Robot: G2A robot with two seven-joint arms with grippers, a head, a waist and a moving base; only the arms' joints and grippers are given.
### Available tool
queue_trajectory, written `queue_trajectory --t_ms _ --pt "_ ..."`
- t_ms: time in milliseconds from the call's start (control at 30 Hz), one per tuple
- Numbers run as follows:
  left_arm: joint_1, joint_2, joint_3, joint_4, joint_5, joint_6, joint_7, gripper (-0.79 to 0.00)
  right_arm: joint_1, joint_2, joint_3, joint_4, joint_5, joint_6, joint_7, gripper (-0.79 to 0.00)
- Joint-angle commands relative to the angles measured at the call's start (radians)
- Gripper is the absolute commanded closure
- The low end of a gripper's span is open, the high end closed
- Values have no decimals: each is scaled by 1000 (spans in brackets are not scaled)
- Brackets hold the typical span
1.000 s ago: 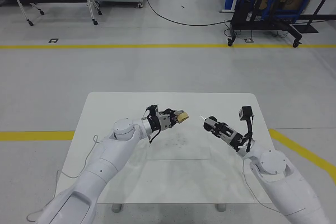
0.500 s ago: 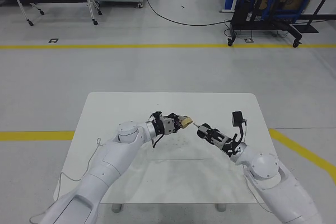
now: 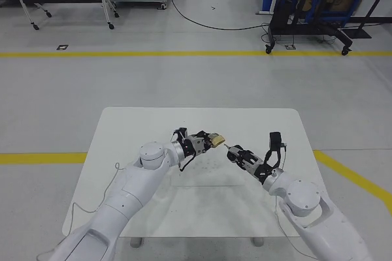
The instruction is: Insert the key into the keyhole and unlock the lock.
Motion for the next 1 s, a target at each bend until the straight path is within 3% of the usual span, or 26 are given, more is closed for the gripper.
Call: queue_trajectory --t_ms 0,967 --pt "3 0 -2 -4 6 0 3 0 2 -3 -5 4 8 4 2 0" --pt "28 -11 -16 -51 103 -3 54 0 22 -32 -11 51 31 32 1 0"
